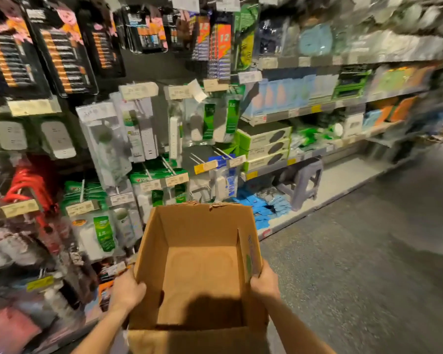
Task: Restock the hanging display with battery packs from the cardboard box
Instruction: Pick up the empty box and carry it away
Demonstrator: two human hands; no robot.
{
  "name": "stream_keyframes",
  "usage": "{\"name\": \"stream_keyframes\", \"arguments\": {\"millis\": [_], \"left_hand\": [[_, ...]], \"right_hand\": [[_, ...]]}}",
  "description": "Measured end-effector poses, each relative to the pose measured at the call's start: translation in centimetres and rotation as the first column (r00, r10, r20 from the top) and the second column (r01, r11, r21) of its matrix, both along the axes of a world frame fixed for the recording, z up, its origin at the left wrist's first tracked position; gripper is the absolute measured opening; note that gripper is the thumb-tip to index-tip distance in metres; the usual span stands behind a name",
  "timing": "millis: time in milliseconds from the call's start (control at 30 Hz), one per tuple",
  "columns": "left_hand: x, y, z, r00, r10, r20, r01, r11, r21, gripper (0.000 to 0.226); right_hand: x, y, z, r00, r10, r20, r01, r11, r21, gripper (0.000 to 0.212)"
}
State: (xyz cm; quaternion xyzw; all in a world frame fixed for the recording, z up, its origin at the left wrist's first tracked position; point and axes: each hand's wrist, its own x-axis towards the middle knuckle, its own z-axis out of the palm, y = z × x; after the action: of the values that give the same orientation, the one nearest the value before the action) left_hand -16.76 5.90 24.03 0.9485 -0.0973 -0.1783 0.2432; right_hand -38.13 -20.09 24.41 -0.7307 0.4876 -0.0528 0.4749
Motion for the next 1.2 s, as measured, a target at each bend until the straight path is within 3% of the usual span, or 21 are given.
{"name": "stream_keyframes", "arguments": {"millis": [267, 500, 633, 800, 1033, 1200], "left_hand": [[-11.3, -14.3, 4.6, 0.948, -0.298, 0.111, 0.302, 0.953, -0.018, 0.023], [-24.5, -27.9, 5.0, 0.792, -0.605, 0.085, 0.607, 0.795, 0.002, 0.025], [-35.5, -34.7, 5.0, 0.618, -0.777, 0.116, 0.781, 0.624, 0.016, 0.032], [-50.2, -40.4, 4.7, 0.360, -0.926, 0.114, 0.932, 0.361, -0.006, 0.023], [-67.0, -44.7, 4.8, 0.014, -0.995, 0.103, 0.997, 0.006, -0.078, 0.013], [-76.9, -49.7, 2.8, -0.174, -0.982, 0.081, 0.979, -0.181, -0.090, 0.024]], "right_hand": [[-17.9, -6.0, 2.6, 0.936, -0.343, 0.077, 0.350, 0.932, -0.093, 0.036], [-36.9, -8.1, 2.5, 0.734, -0.677, 0.062, 0.679, 0.727, -0.104, 0.036], [-48.5, -6.5, 2.9, 0.564, -0.821, 0.086, 0.825, 0.556, -0.106, 0.036], [-60.7, -2.1, 3.8, 0.314, -0.944, 0.103, 0.947, 0.304, -0.100, 0.034], [-71.5, 2.6, 4.2, -0.012, -0.994, 0.106, 0.996, -0.022, -0.092, 0.046], [-76.0, 4.2, 3.8, -0.225, -0.971, 0.074, 0.966, -0.232, -0.111, 0.049]]}}
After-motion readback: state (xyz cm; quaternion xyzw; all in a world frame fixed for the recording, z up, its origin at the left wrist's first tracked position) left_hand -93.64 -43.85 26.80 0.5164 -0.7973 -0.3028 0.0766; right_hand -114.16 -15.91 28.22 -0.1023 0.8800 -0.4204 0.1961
